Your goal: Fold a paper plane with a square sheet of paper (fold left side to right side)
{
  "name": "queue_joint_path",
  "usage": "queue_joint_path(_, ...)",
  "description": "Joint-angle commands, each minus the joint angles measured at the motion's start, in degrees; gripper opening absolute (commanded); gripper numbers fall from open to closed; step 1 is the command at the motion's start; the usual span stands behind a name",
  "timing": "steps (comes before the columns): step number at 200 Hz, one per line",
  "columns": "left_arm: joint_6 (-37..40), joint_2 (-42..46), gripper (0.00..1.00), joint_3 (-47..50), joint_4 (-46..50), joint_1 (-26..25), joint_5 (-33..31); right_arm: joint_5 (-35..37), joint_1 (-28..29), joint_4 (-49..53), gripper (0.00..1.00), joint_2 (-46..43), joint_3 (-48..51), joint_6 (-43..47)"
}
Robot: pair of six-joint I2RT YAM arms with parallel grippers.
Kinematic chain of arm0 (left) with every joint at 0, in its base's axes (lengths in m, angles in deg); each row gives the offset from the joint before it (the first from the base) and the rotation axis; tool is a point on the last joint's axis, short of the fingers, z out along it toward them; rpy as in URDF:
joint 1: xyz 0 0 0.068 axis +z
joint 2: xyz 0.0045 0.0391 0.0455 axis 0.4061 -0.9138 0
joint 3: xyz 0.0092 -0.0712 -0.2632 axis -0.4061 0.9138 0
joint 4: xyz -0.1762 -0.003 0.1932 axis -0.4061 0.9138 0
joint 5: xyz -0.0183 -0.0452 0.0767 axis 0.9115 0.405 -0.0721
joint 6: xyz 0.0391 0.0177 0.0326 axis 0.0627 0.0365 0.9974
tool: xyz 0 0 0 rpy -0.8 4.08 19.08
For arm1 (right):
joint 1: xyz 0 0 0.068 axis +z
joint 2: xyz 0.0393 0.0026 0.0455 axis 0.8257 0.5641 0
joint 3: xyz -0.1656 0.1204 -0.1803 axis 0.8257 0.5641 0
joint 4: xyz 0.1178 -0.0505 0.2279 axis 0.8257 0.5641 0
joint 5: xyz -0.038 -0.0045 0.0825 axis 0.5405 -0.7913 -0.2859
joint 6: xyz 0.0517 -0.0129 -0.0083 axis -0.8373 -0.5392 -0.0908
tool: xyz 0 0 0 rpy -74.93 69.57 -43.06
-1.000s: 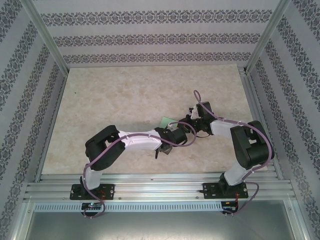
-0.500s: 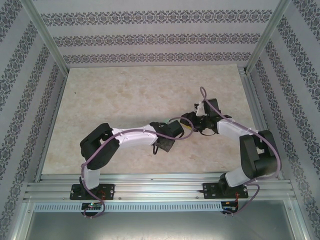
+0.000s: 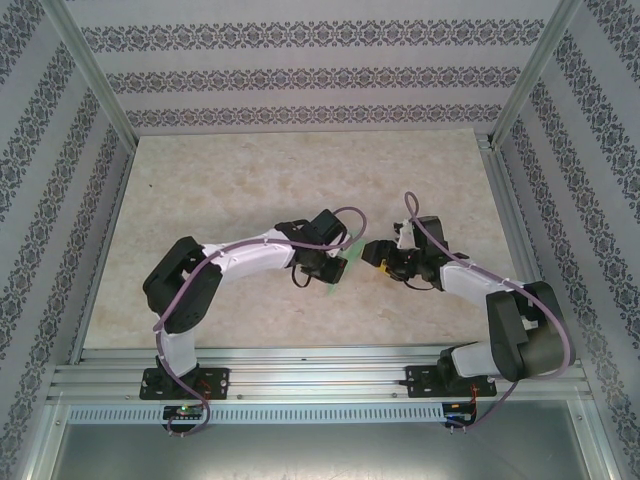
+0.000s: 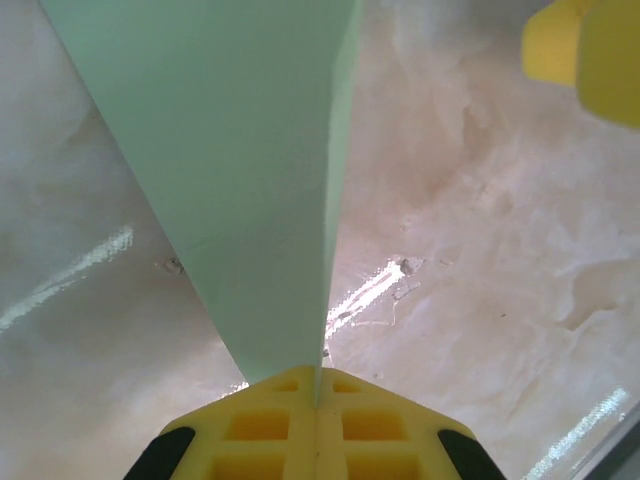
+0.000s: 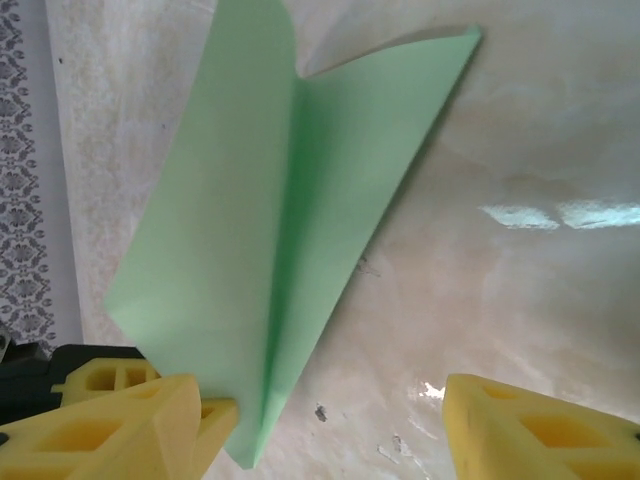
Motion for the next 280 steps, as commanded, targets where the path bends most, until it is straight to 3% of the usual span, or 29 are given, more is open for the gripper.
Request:
queue_joint_path(1,0.27,-1.36,0.06,0.74,-4.43,0.94,6.16,-0.44,1.39,-7.43,0.66,1.21,0.59,-1.56)
queue_joint_path(49,-0.96,-3.45,0.06,2.12,-8.38,1.41,10.23,0.38,3.83,-11.84,0.64,4.65,0.14,-3.09)
queue_joint_path(69,-2.69,-3.44,0.06,3.44,-11.66,2.21,12.59,0.91,4.24,-11.85,0.59,6.3,-0.68,-2.83)
queue_joint_path(149,-9.37,-4.12,0.05,10.37,-24.41,5.9,20.05,1.26,4.78,-13.22,0.59,8.77,-0.9,-2.46)
queue_joint_path(280,-13.69,-4.91,0.04,15.28,-34.16,8.63,25.57,1.62,7.63,-12.89,0.4,16.13,-5.49,-2.91)
